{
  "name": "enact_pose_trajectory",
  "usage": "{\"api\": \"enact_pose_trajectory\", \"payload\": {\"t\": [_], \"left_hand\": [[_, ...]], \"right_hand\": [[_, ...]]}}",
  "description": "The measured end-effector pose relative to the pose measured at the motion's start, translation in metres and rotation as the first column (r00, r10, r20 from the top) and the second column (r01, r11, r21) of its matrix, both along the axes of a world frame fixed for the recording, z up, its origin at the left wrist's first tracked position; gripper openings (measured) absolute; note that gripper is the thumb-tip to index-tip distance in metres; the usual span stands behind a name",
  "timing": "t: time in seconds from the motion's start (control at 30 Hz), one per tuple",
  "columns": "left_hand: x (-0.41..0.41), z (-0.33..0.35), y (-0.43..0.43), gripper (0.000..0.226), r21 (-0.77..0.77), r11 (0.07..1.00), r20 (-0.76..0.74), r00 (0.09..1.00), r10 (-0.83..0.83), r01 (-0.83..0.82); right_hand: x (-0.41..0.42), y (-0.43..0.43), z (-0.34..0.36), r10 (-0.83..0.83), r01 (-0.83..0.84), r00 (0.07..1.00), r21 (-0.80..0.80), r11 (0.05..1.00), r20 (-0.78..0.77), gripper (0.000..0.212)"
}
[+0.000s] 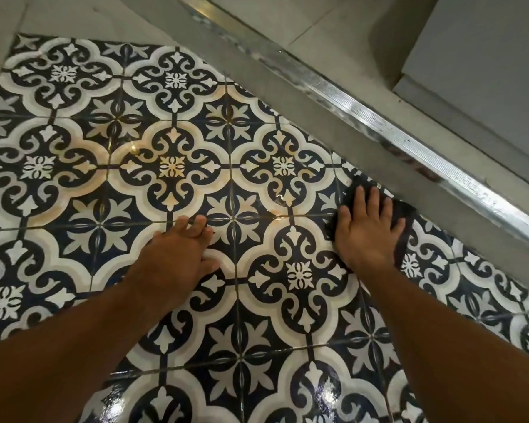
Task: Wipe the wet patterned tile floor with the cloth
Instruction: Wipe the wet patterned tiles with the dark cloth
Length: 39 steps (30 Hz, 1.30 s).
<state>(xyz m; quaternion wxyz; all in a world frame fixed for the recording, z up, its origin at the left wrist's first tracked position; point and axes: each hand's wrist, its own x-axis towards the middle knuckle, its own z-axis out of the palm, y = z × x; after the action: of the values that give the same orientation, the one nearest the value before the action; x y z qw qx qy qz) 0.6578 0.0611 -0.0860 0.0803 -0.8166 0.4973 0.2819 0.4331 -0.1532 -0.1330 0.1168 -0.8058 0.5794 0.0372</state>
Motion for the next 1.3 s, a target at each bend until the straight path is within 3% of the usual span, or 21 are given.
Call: {"api": "enact_pose_trajectory", "payload": {"t": [0.1, 0.2, 0.33, 0.53, 0.67, 0.83, 0.93, 1.03, 1.1, 1.2, 1.3], "left_hand": [[0.001, 0.002, -0.001, 0.068, 0.027, 1.0, -0.002, 1.0, -0.011, 0.011], [0.001, 0.005, -0.002, 0.069, 0.043, 0.999, -0.008, 1.0, -0.008, 0.009], [0.001, 0.008, -0.006, 0.069, 0.116, 0.993, -0.028, 0.999, -0.02, 0.023], [0.002, 0.006, -0.01, 0.068, 0.144, 0.989, -0.02, 0.999, -0.036, 0.039], [0.004, -0.001, -0.006, 0.069, 0.117, 0.992, -0.022, 0.999, -0.039, 0.042], [0.005, -0.004, -0.005, 0.069, 0.112, 0.993, -0.033, 0.998, -0.045, 0.049], [0.005, -0.003, -0.006, 0.069, 0.122, 0.99, -0.03, 0.997, -0.064, 0.067], [0.004, 0.0, -0.005, 0.069, 0.096, 0.993, -0.036, 0.997, -0.065, 0.068], [0.004, 0.002, -0.005, 0.068, 0.085, 0.994, -0.04, 0.997, -0.06, 0.063], [0.005, 0.004, -0.005, 0.069, 0.105, 0.991, -0.035, 0.996, -0.082, 0.085], [0.007, 0.002, -0.009, 0.07, 0.151, 0.983, -0.039, 0.995, -0.096, 0.1]], "right_hand": [[0.016, 0.014, -0.002, 0.119, -0.119, 0.993, -0.022, 0.993, -0.007, 0.063], [-0.02, 0.039, -0.002, 0.232, -0.232, 0.972, -0.013, 0.973, -0.029, 0.063], [-0.055, 0.015, 0.002, 0.132, -0.132, 0.988, 0.008, 0.991, -0.08, 0.067], [0.021, -0.02, 0.0, 0.06, -0.06, 0.998, -0.022, 0.998, -0.01, 0.062], [0.048, -0.006, -0.003, 0.274, -0.274, 0.962, -0.027, 0.961, -0.016, 0.061], [-0.001, 0.001, 0.001, 0.501, -0.501, 0.864, 0.025, 0.865, -0.04, 0.06], [0.004, -0.02, 0.002, 0.4, -0.4, 0.915, 0.0, 0.916, -0.045, 0.062], [0.055, -0.024, -0.003, 0.188, -0.188, 0.982, -0.039, 0.981, 0.002, 0.064], [0.091, -0.02, -0.004, 0.151, -0.15, 0.988, -0.037, 0.988, 0.016, 0.063], [0.114, -0.006, -0.002, 0.313, -0.313, 0.95, -0.034, 0.949, 0.011, 0.062], [0.09, 0.003, -0.001, 0.55, -0.55, 0.835, -0.033, 0.835, -0.019, 0.061]]}}
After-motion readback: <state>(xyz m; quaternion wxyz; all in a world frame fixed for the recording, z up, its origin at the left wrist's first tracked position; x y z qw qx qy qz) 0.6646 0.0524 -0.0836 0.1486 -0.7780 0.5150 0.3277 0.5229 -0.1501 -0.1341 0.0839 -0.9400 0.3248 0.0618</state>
